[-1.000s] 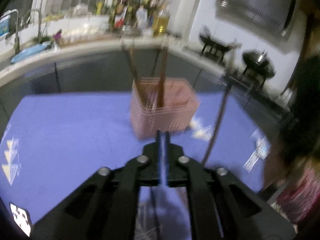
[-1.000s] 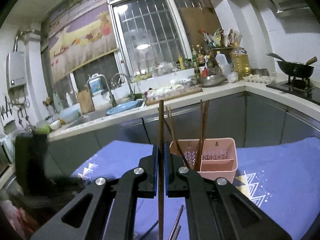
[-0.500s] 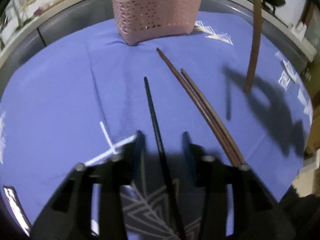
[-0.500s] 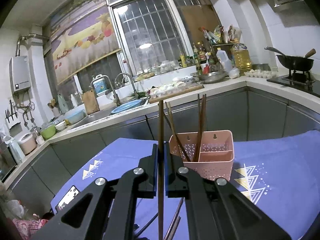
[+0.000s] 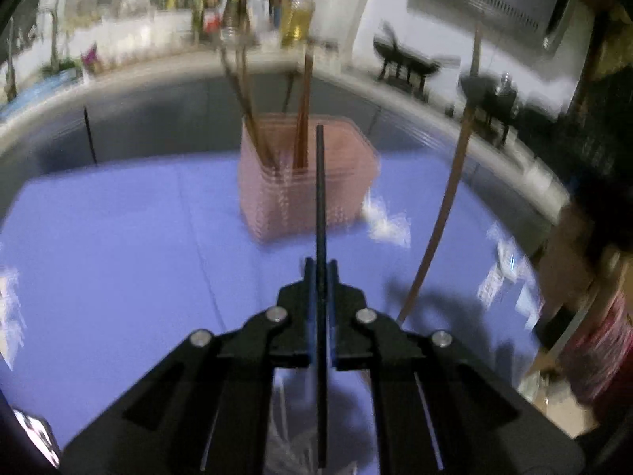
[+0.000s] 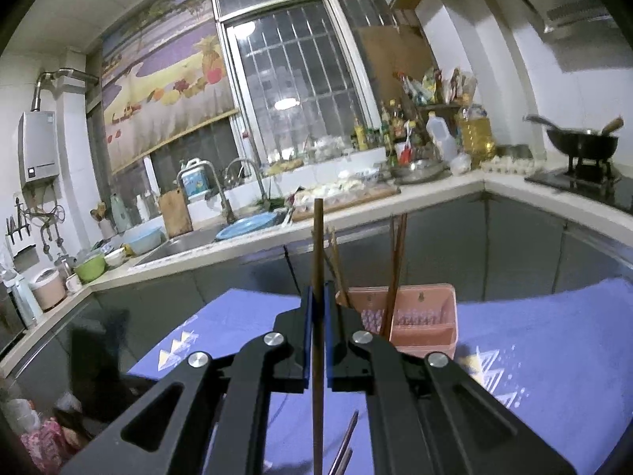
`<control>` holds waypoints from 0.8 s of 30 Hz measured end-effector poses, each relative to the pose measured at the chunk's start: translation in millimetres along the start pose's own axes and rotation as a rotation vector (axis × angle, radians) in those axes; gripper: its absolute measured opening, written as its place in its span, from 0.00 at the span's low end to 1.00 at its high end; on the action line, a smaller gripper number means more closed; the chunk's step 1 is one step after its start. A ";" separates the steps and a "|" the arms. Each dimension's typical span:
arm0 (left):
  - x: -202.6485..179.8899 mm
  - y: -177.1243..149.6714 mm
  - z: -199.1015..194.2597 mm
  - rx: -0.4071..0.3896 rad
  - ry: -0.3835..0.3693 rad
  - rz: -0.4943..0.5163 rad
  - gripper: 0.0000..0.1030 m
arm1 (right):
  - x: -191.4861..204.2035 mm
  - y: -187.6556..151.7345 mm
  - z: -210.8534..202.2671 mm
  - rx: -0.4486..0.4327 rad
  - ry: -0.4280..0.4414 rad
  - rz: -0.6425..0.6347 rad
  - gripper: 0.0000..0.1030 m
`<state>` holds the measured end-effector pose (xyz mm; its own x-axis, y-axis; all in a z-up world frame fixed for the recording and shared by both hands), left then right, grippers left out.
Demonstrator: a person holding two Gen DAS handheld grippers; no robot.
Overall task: Organize utensils
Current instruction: 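Raise both chopsticks over the pink basket and open both grippers to drop them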
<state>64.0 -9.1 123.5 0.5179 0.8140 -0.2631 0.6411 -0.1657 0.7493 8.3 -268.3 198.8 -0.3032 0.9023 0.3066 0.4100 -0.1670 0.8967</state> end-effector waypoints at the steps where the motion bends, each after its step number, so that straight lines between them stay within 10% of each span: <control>1: -1.4 15.9 -6.6 -0.046 0.003 0.001 0.04 | 0.6 6.4 1.3 -0.020 -0.007 -0.007 0.06; 9: -19.4 120.1 -16.8 -0.415 0.156 0.070 0.04 | -10.8 62.4 30.6 -0.230 -0.147 -0.010 0.06; 24: 14.9 144.7 86.4 -0.449 0.221 0.033 0.04 | -56.7 31.5 131.2 -0.136 -0.176 -0.018 0.06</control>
<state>213.4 -69.0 175.6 0.3703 0.9188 -0.1366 0.2946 0.0233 0.9553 151.3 -272.6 167.7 -0.1497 0.9591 0.2404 0.2828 -0.1914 0.9399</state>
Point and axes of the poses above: each gripper's, at about its wrist camera, not at the fingertips, and z roughly the way its jaws point, x to its left, y to its top, the point moved 4 cm from there along z, roughly the way its jaws point, and after that the axes turned 1 degree about -z, right-handed, at the moved point
